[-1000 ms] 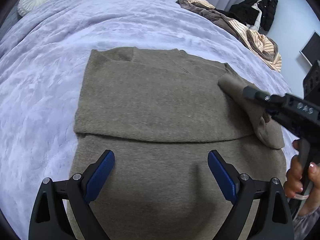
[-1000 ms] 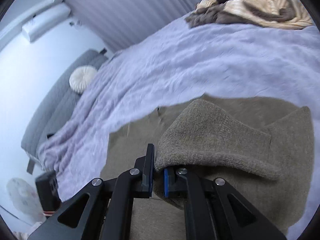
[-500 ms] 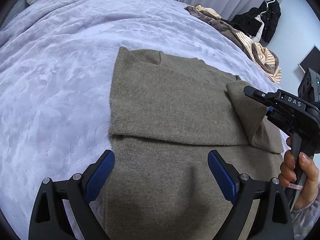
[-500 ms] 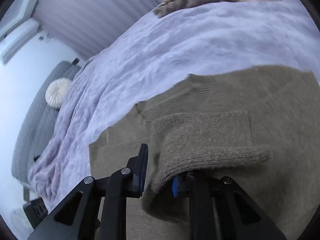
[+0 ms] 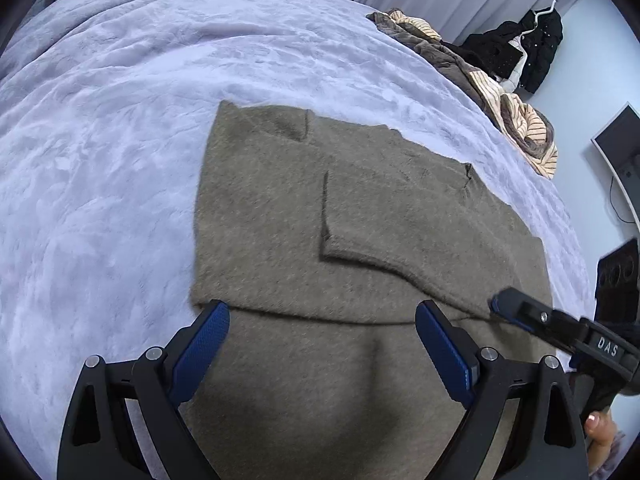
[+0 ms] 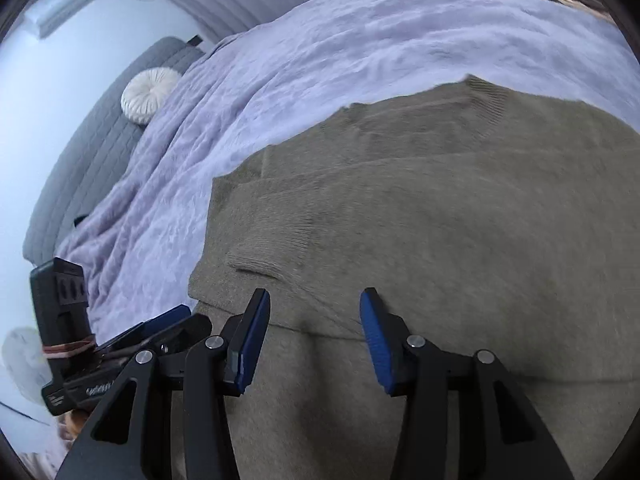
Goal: Fold small clothes
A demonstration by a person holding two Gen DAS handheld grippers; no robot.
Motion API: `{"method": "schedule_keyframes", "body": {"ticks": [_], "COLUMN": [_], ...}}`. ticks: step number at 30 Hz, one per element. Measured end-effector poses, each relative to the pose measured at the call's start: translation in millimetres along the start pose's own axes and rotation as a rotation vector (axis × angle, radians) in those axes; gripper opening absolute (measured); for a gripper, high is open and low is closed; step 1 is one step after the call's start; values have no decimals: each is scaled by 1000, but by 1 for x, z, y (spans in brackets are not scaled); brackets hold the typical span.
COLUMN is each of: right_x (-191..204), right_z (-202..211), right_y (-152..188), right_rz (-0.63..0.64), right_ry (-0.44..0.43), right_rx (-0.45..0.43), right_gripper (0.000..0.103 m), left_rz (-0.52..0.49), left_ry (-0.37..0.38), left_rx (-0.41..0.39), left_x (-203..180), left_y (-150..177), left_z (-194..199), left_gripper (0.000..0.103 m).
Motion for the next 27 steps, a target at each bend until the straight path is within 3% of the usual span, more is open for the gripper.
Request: {"method": "schedule_keyframes", "body": {"ticks": [3, 9, 11, 13, 14, 16, 18, 19, 23, 27], "right_x": [-41, -112, -136, -158, -166, -175, -175, -171, -151, -170], "right_z": [32, 86, 98, 103, 102, 99, 97, 99, 119, 96], "right_y": [10, 34, 38, 40, 39, 35, 26, 20, 0, 7], "right_rz": [-148, -393, -482, -592, -639, -691, -665, -626, -382, -386], "right_ry": [-13, -35, -58, -97, -123, -141, -73, -54, 54, 129], "right_rx": [-50, -168, -219, -271, -293, -323, -310, -315, -334, -226], "right_gripper": [51, 52, 52, 52, 52, 50, 12, 7, 6, 7], "left_rz": [-13, 36, 46, 36, 38, 31, 30, 27, -22, -58], "left_ry": [65, 70, 116, 158, 166, 157, 173, 181, 176, 117], "left_rx": [31, 93, 108, 163, 184, 154, 107, 89, 64, 88], "left_x": [-16, -19, -23, -29, -31, -34, -34, -33, -28, -25], "left_y": [-17, -35, -37, -37, -36, -36, -35, -35, -18, 4], "left_z": [-15, -41, -44, -52, -55, -49, -34, -28, -17, -31], "left_gripper": [94, 93, 66, 7, 8, 8, 8, 8, 8, 8]}}
Point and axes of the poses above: each gripper's, at about its wrist camera, not at the fingertips, and z roughly against the way its jaws point, x to its left, y to its underside, the point moved 3 cm from there along -z, roughly the way its jaws point, and after that the axes turned 1 degree about x, right-handed, at the moved point
